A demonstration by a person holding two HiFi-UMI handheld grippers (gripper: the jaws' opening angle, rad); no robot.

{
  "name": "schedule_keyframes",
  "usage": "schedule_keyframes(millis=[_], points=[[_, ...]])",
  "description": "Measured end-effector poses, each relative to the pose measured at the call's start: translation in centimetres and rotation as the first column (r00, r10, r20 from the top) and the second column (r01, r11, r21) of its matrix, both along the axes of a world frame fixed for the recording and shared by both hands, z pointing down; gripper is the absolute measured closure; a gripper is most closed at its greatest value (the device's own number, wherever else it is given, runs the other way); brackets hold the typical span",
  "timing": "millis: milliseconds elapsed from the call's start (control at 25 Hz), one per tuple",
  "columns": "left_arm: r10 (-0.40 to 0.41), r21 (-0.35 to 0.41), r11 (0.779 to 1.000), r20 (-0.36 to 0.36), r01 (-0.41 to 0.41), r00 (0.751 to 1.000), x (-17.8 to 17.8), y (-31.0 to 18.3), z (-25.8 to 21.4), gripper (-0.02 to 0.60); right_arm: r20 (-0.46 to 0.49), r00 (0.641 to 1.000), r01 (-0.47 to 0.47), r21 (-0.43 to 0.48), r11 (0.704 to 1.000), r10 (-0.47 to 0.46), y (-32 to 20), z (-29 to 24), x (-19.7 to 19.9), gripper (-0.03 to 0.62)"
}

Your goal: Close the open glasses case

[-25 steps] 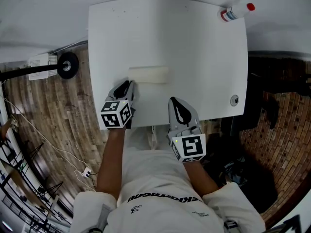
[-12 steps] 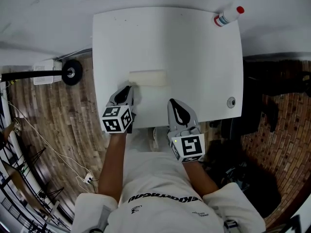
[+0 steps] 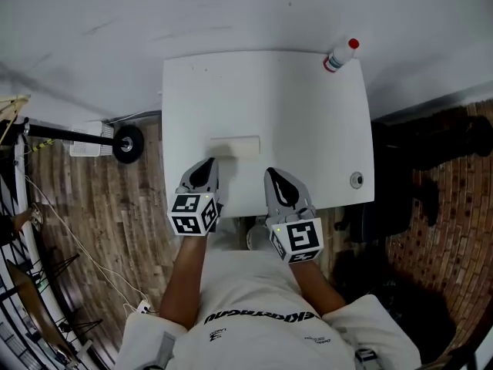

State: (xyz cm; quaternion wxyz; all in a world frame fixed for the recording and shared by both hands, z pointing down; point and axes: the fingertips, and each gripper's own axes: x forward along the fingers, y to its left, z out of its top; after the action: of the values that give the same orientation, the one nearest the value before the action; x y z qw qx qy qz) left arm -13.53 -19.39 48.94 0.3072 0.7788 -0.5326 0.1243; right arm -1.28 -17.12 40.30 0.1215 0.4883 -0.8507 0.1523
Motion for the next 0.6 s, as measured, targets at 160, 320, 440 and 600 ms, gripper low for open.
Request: schedule_keyframes(millis=[160,320,440,600], points=[[-0.019,0.091,0.996,0.012,0.017,1.000,1.0,1.0,-4.9,0.583,0.036,0.999,0.009,0.032,0.999,-0.010,0.8,-2.4,0.5,0.592],[-0.035,0.158,0.987,0.011,0.032,0.999,1.9,2.6,-8.8,0.584,0.054,0.998,0.027,0.061,0.998,-0.030,1.8,-4.2,0.6,0.592],[-0.049,0.197,0.979,0.002,0.047,0.999,2.0,3.5,-11.2,0.583,0.063,0.997,0.037,0.089,0.995,-0.042,2.1,-5.7,0.6,0.592],[-0.070,0.234,0.970,0.002,0.068,0.998,2.3,4.8,-13.2,0.583,0.059,0.996,0.055,0.118,0.992,-0.063,2.9,-7.2,0.8,0.592]])
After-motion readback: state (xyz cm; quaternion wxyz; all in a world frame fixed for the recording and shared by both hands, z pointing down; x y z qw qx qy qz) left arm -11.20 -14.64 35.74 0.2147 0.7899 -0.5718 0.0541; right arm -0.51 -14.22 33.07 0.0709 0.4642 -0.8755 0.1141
